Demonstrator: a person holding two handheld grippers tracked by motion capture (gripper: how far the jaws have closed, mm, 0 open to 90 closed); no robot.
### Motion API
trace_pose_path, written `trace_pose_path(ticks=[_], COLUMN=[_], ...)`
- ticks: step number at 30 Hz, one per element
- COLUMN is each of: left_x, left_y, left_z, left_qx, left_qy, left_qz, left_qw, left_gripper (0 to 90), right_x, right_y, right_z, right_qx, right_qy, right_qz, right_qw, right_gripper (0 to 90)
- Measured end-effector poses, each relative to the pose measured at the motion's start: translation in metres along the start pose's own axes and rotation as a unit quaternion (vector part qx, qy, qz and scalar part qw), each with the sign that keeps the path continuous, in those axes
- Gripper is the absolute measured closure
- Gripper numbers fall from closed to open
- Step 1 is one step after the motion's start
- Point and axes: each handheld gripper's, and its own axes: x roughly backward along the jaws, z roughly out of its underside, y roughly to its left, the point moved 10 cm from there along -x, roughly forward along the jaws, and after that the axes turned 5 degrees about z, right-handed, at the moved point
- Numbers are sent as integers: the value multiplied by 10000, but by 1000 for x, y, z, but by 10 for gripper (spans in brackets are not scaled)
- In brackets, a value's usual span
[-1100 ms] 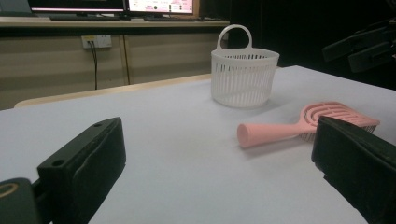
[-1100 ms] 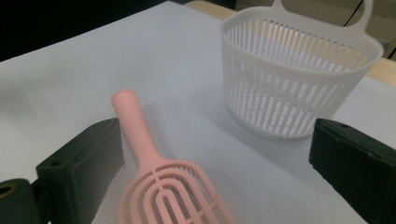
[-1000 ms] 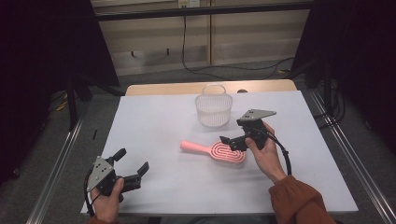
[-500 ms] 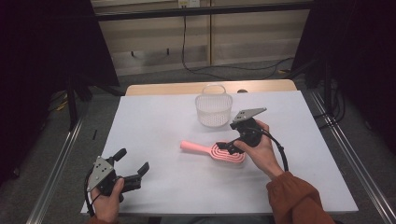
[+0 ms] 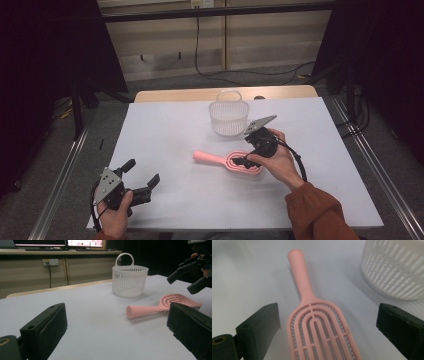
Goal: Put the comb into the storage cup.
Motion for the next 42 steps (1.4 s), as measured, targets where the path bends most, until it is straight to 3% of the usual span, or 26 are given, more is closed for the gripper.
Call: trace_pose_path(ticks=[6,19,24,37,42], left_x=[0,0,0,0,0], left_y=[0,-1,-1,0,-1], left_z=[0,0,0,1,1], left_qx=[-8,-16,-12,-28,-11], left_qy=[10,27,20,34,35], left_qz=[5,11,14,8,14], left_qw=[10000,10000,10000,10000,10000], left_gripper=[31,31,31,31,31], right_x=[-5,-9,-13,-21,-25], right_y=[3,1,3,7,7], right_z=[4,13,16,24,28], right_qx=[204,405,527,763,917], right_qy=[359,787,1017,1297,1518], right_qz=[-189,-253,-298,-428,-413], right_qw=[9990,9958,9930,9877,9833], right_gripper=[48,43,49,52,55])
